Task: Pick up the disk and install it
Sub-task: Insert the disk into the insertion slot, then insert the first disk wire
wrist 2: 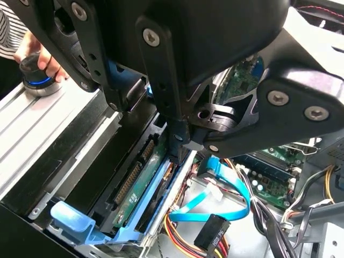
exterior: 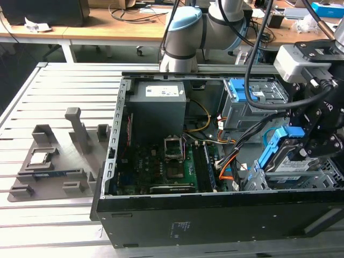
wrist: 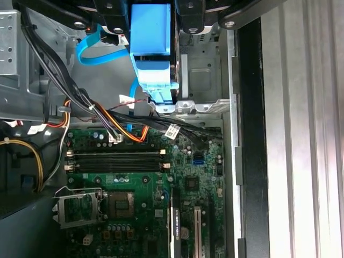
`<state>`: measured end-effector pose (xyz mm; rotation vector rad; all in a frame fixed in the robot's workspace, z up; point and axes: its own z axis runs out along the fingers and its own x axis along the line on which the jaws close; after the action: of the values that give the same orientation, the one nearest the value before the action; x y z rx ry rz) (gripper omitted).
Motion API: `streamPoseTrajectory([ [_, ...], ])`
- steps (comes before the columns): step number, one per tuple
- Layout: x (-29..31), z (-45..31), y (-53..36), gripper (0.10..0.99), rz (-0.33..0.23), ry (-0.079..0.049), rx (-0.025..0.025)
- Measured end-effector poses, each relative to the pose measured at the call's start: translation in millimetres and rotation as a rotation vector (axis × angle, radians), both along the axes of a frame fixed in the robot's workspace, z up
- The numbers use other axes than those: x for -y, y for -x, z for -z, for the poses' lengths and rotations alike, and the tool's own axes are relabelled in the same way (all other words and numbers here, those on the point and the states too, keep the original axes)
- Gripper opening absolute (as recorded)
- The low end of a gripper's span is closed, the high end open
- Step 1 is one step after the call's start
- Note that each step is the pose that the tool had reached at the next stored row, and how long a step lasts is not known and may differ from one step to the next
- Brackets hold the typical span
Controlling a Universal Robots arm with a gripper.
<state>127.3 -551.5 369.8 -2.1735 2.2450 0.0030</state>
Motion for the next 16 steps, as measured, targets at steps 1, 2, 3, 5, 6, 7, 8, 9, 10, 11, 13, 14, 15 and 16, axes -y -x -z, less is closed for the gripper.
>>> streamPoseTrajectory([
  [1,0.0,0.7,0.0,0.365,0.000,0.000,0.0000],
  [2,0.0,0.7,0.0,0.365,0.000,0.000,0.0000],
  [3,0.0,0.7,0.0,0.365,0.000,0.000,0.0000],
  [5,0.0,0.8,0.0,0.443,0.000,0.000,0.0000],
  [6,0.0,0.7,0.0,0.239,0.000,0.000,0.0000],
  [7,0.0,0.7,0.0,0.106,0.000,0.000,0.0000],
  [8,0.0,0.7,0.0,0.106,0.000,0.000,0.0000],
  [9,0.0,0.7,0.0,0.106,0.000,0.001,0.0000],
  [10,0.0,0.7,0.0,0.106,0.000,0.001,0.0000],
  [11,0.0,0.7,0.0,0.106,0.000,0.001,0.0000],
  [13,-6.0,0.8,-10.7,0.106,0.000,0.003,0.0000],
  [14,-9.7,0.7,-15.4,0.106,0.000,0.003,0.0000],
  [15,-11.6,0.7,-17.6,0.106,0.000,0.004,0.0000],
  [16,-13.3,0.7,-19.7,0.106,0.000,0.004,0.0000],
])
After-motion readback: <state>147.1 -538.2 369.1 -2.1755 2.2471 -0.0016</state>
